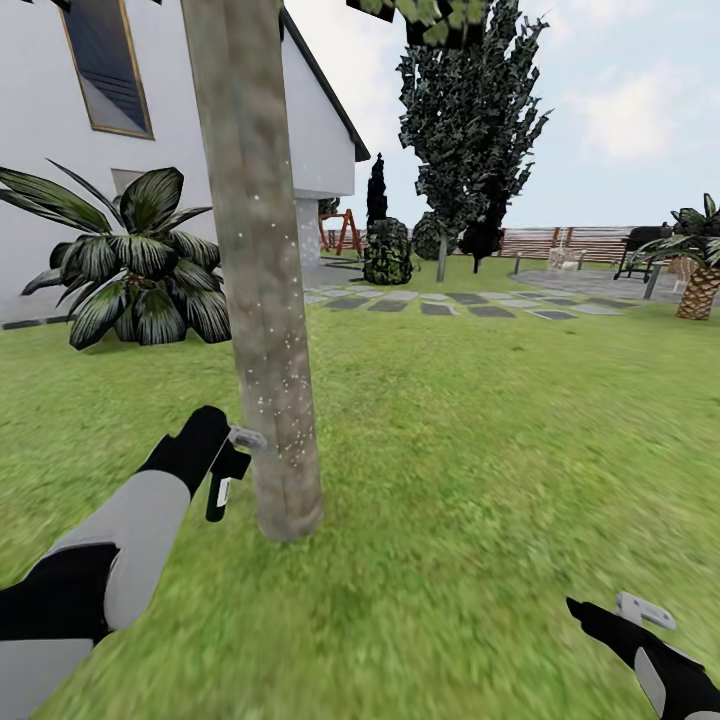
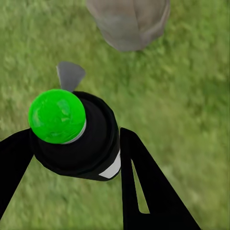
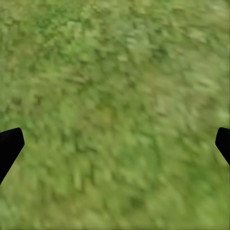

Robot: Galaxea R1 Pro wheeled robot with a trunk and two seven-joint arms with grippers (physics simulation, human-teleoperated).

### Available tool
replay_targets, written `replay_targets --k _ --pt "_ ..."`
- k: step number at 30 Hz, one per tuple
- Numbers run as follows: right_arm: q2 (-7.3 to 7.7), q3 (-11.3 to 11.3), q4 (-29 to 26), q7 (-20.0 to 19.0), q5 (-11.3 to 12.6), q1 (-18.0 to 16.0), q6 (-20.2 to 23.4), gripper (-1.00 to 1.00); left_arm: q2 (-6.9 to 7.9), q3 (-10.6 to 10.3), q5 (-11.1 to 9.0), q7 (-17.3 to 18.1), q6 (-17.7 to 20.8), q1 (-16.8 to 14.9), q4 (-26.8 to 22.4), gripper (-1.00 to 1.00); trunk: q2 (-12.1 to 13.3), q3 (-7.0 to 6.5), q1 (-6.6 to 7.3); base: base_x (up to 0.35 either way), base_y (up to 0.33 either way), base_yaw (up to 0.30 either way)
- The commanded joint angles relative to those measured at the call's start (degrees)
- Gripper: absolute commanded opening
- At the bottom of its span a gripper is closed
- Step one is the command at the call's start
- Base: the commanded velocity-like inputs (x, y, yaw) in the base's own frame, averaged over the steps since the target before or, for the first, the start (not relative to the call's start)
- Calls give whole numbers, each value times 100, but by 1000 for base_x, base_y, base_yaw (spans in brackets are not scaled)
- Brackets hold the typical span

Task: In the garden, pick up the pesticide atomizer on the floor and spray pesticide onto both trees until each tree trunk is fully covered.

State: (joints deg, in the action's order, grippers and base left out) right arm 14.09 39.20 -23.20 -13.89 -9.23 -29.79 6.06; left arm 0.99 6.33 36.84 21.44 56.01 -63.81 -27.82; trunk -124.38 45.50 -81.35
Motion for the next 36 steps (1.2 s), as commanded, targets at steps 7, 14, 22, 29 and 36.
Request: replay_targets --k 7,14,22,29,36 --pt "-1 0 0 0 0 0 -2 100 -87 -9 7 -7 31 -455 -14 -100 0 0 0 1 0 0" --pt "1 0 0 0 0 0 -1 100 -92 -9 16 3 87 -956 -8 -100 0 0 0 0 0 0" --pt "2 0 0 0 0 0 0 100 -95 -10 24 22 100 -1324 12 -100 0 0 0 0 0 0" --pt "4 0 0 0 0 0 -1 100 -106 -15 25 27 112 -1726 22 -100 0 0 0 0 0 0" --pt "5 0 0 0 0 0 -3 100 -108 -18 25 27 120 -1948 22 -100 0 0 0 0 0 0"
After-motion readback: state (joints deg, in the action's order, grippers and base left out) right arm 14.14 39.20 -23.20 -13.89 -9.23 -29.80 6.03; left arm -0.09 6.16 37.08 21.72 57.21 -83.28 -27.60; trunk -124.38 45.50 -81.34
